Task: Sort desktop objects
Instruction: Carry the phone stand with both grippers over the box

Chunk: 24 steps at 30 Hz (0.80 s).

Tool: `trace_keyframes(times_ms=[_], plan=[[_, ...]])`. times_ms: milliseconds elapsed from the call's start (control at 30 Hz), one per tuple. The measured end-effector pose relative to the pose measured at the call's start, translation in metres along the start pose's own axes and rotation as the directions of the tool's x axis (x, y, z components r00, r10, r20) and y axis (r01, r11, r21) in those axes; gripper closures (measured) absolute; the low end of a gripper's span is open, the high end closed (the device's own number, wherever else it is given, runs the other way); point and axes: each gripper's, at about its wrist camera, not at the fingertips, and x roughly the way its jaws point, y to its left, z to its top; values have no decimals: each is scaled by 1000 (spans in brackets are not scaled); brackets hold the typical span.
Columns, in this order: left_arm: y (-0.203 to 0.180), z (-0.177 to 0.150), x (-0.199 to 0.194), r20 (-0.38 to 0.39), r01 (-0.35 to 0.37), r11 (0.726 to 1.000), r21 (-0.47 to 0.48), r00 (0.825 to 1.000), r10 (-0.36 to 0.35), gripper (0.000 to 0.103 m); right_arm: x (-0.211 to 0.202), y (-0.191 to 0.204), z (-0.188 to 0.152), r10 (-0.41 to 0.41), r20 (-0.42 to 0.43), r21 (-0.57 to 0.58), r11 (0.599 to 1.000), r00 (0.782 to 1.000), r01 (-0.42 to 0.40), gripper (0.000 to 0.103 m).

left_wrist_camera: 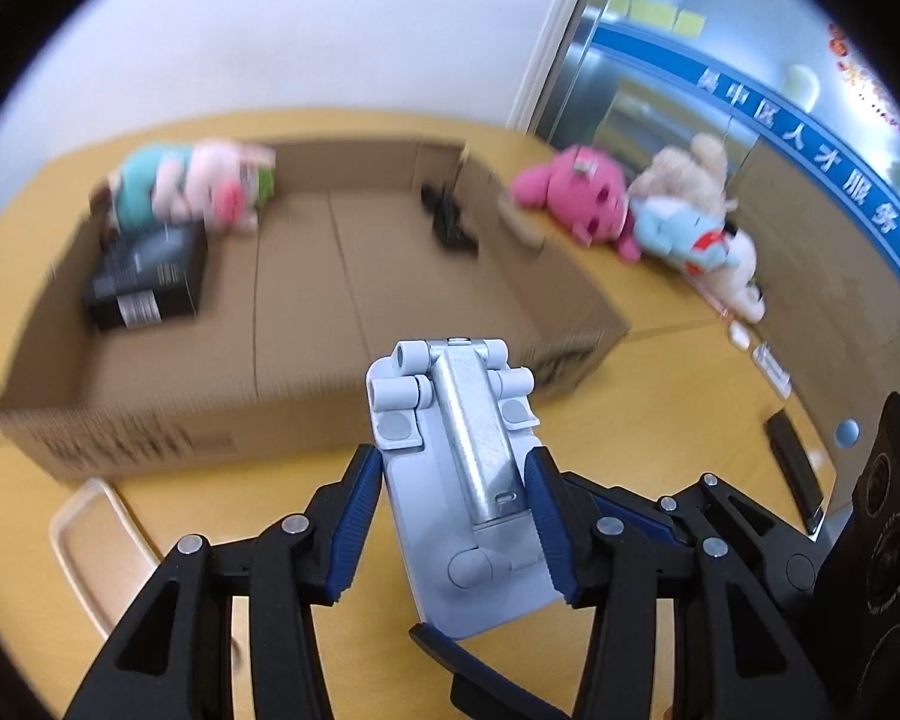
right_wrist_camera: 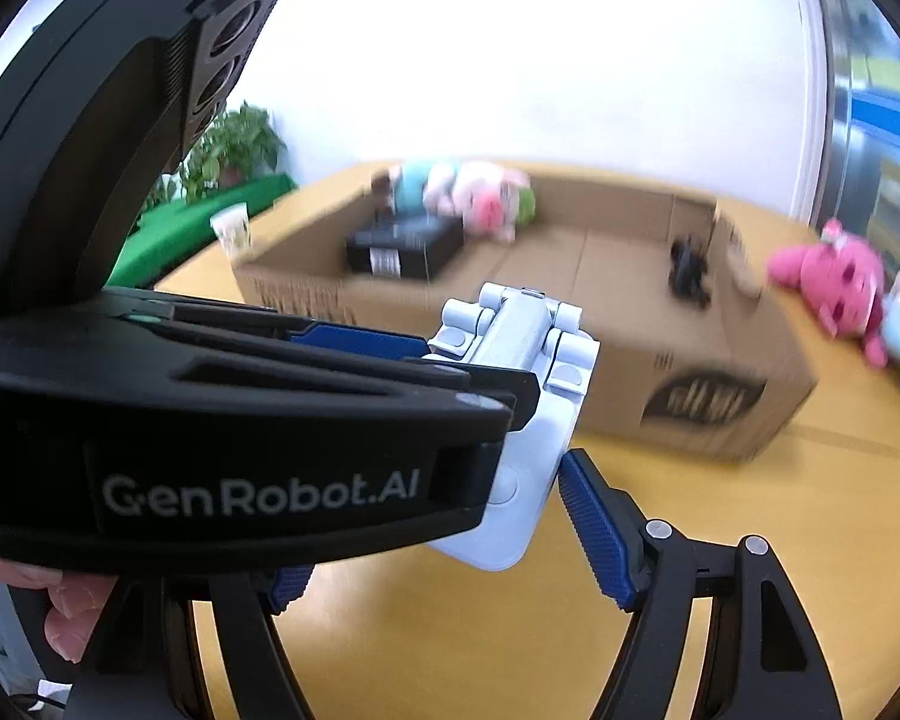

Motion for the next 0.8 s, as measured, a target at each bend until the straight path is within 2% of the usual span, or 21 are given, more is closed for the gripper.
trace_keyframes(times_ms=[200,400,600,800], plan=[[2,50,-35,113,-16,999,47,994,11,54,-17,4,56,-24,106,-58,998,994,30,31],[25,93,-51,163,-53,997,61,986,43,54,-11,7,111,-1,154,-91,996,988,15,31],[76,115,-41,115,-72,997,-4,991,72,54,31,17,148,72,122,-101,993,990,-60,31],[131,101,-12,24,-82,993,-84,996,84,54,93,32,150,146,22,-64,987,989,-145,31]])
